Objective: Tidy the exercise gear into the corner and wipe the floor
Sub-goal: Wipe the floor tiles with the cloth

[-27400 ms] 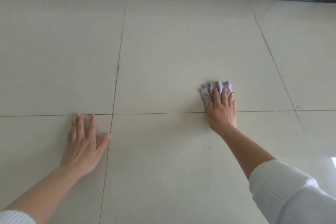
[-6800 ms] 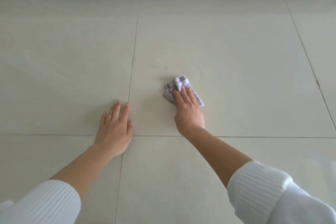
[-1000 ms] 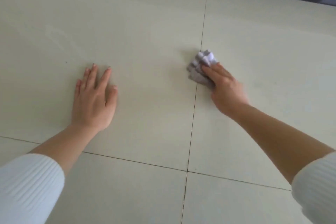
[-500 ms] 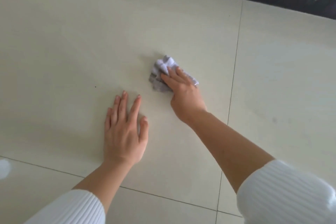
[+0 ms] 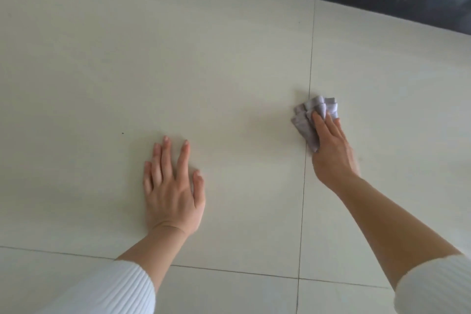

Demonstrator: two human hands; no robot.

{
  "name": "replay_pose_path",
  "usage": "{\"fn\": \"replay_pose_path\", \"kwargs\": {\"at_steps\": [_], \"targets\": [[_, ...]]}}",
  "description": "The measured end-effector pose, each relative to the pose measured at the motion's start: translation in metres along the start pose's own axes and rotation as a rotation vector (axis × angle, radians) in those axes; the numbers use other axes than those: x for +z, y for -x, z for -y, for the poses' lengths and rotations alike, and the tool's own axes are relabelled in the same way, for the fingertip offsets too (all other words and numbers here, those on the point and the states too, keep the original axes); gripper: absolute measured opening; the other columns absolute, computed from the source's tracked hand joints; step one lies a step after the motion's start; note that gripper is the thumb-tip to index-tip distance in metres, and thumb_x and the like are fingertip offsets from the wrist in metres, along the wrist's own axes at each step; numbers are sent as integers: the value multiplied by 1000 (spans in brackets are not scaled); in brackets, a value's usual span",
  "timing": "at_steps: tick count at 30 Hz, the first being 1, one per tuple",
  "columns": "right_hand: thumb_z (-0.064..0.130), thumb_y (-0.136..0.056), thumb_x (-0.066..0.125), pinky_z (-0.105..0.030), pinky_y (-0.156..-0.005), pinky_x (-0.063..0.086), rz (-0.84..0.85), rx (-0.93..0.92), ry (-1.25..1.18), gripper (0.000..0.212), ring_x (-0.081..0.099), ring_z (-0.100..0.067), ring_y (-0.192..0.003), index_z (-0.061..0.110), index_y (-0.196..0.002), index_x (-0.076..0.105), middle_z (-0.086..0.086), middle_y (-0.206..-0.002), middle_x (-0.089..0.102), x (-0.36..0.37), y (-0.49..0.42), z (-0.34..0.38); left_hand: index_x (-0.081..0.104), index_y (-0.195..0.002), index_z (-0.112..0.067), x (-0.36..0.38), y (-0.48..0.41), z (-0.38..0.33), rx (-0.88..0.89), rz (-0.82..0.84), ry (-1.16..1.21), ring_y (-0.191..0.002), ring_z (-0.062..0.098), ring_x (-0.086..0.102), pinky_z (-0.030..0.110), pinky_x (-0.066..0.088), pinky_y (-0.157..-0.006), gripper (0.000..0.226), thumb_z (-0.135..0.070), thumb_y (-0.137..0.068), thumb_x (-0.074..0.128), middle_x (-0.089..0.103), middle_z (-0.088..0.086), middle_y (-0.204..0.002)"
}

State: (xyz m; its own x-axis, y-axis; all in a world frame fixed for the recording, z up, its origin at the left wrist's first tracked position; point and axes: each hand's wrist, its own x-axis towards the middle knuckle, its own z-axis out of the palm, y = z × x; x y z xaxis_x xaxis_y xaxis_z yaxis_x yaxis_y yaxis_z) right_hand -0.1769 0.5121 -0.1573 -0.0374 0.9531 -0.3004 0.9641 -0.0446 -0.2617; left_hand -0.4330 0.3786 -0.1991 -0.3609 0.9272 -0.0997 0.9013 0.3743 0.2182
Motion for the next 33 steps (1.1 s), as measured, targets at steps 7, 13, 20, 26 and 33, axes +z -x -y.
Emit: {"fn": "replay_pose_path", "kwargs": {"at_steps": [7, 13, 20, 26, 33], "targets": [[-8, -81, 37, -40, -114, 24, -136, -150, -74, 72, 12, -26, -145, 20, -147, 31, 2, -158, 22, 27, -91, 105, 34, -147, -21, 3, -1, 1, 21, -52, -8, -144, 28, 23, 43, 17, -114, 61, -40, -90, 30, 26, 11, -156], [-12, -77, 38, -35, -109, 28, 158, -728, -128, 74, 14, -20, -145, 26, -140, 46, 6, -151, 34, 57, -59, 197, 33, -147, -24, 2, -1, -1, -9, -41, -10, -144, 24, 19, 41, 14, -114, 60, -40, -90, 31, 23, 8, -158], [-9, -83, 39, -28, -111, 31, 6, -621, -72, 74, 21, -13, -145, 31, -144, 40, 10, -156, 25, 17, -90, 106, 33, -147, -23, 1, 1, 0, 4, -22, -17, -145, 25, 18, 42, 15, -115, 60, -40, -90, 32, 22, 9, -158], [-2, -84, 41, -35, -103, 37, -131, -216, -81, 63, 22, -24, -140, 22, -142, 39, 1, -153, 29, 37, -96, 169, 35, -147, -23, 0, -1, -1, 0, 1, 12, -145, 25, 20, 43, 18, -113, 60, -41, -90, 31, 25, 8, -157], [-7, -86, 35, -38, -97, 42, 305, -740, -130, 63, 43, -28, -127, 31, -132, 54, -1, -137, 45, 58, -32, 222, 33, -145, -23, -7, 1, 3, 44, 10, 187, -147, 19, 9, 36, 2, -119, 69, -49, -82, 39, 17, 2, -159]]}}
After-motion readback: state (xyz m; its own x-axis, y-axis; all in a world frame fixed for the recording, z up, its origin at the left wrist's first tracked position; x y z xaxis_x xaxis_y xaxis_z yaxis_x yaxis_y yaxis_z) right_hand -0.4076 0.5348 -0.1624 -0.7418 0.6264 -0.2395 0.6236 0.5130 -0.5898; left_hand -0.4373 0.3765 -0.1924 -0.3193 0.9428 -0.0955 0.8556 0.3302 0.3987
